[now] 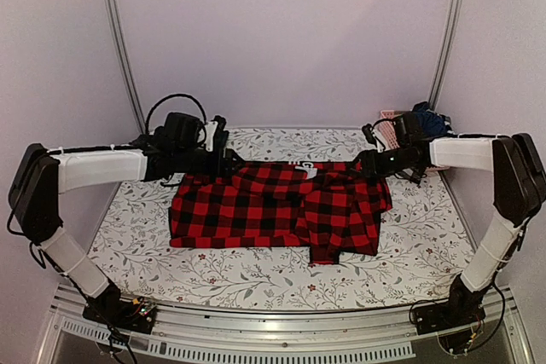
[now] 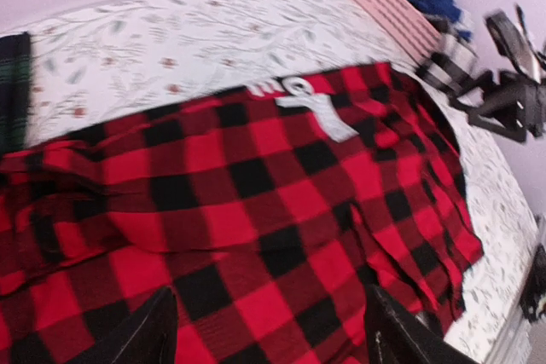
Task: Fold and stack the mixed laundry pile
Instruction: Pick up the 1/3-folded T-shirt from the center of the board.
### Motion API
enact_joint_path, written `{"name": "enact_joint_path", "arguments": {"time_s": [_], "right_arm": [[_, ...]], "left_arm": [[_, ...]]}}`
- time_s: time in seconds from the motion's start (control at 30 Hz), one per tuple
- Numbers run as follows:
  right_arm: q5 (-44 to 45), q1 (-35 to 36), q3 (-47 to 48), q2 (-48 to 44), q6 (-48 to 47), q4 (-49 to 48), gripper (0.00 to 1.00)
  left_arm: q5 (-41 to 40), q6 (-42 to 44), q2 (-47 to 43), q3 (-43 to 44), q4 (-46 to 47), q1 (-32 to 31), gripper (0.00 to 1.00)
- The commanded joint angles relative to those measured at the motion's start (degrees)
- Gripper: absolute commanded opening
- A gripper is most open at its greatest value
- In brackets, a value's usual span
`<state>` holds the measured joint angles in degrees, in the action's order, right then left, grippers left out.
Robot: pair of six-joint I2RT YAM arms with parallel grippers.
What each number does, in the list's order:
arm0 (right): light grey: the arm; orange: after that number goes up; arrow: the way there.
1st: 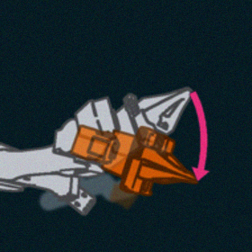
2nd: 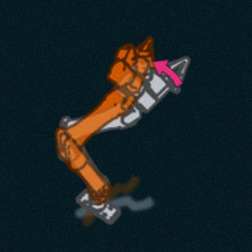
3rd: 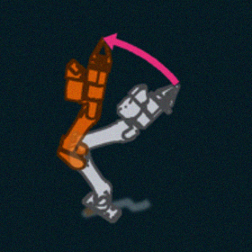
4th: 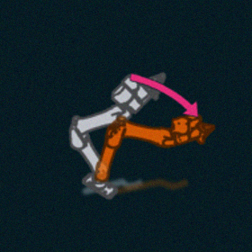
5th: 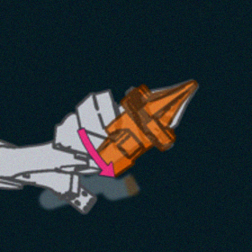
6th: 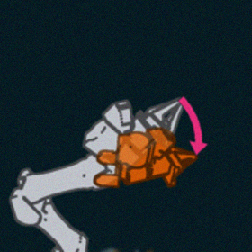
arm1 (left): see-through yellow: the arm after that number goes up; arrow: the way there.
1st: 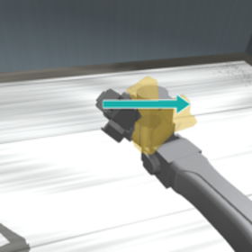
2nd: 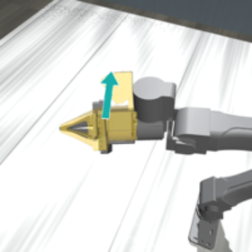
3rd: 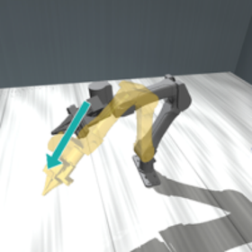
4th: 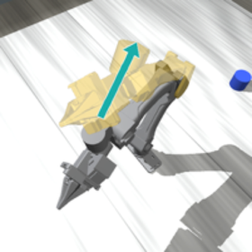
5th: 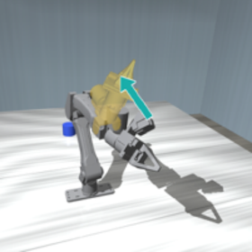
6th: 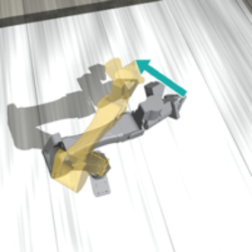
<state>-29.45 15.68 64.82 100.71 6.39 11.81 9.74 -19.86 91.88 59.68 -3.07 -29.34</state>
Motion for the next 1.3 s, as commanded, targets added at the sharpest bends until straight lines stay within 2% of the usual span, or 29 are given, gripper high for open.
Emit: {"name": "enact_joint_path", "arguments": {"time_s": [0.0, 0.13, 0.23, 0.5, 0.77, 0.83, 0.9, 1.0, 1.03, 1.13, 1.27], "right_arm": [[-4.1, 0.0, -8.9, -6.5, 3.2, -2.8, 0.68], [-4.9, -0.2, -13.6, -11.1, 4.5, -3.9, 0.68], [-4.5, -0.4, -15.3, -12.7, 4.2, -3.9, 0.68], [-3.7, -1.2, -16.4, -15.7, 3.1, -3.1, 0.68], [-4.2, -1.3, -17.4, -17.2, 3.0, -2.7, 0.68], [-4.3, -1.3, -17.8, -17.6, 3.1, -2.8, 0.68], [-4.8, -1.3, -18.2, -18.1, 3.3, -2.7, 0.68], [-6.3, -1.3, -19.0, -19.3, 4.0, -2.8, 0.68], [-6.8, -1.3, -19.5, -19.7, 4.3, -2.9, 0.68], [-7.8, -1.3, -20.8, -21.9, 4.4, -2.7, 0.68], [-4.3, -1.4, -21.0, -25.3, 3.9, -1.7, 0.69]], "left_arm": [[7.5, -0.3, 0.6, -4.2, 5.4, -12.5, 0.73], [8.1, -4.3, 4.6, -3.7, 8.2, -22.7, 0.72], [8.7, -8.4, 10.3, -2.5, 10.0, -26.6, 0.69], [10.7, -15.7, 21.5, 1.7, 15.9, -30.0, 0.60], [14.7, -15.9, 26.8, 5.2, 17.9, -31.6, 0.54], [15.0, -15.9, 27.7, 5.9, 17.7, -31.8, 0.46], [14.6, -16.0, 28.2, 6.6, 16.6, -31.8, 0.29], [14.6, -13.4, 26.2, 6.6, 16.8, -32.2, 0.04], [14.3, -11.6, 24.7, 6.1, 17.2, -32.7, 0.00], [13.8, -2.9, 18.7, 4.5, 17.7, -35.9, 0.00], [12.8, 10.6, 12.4, 5.9, 10.9, -42.1, 0.00]]}}
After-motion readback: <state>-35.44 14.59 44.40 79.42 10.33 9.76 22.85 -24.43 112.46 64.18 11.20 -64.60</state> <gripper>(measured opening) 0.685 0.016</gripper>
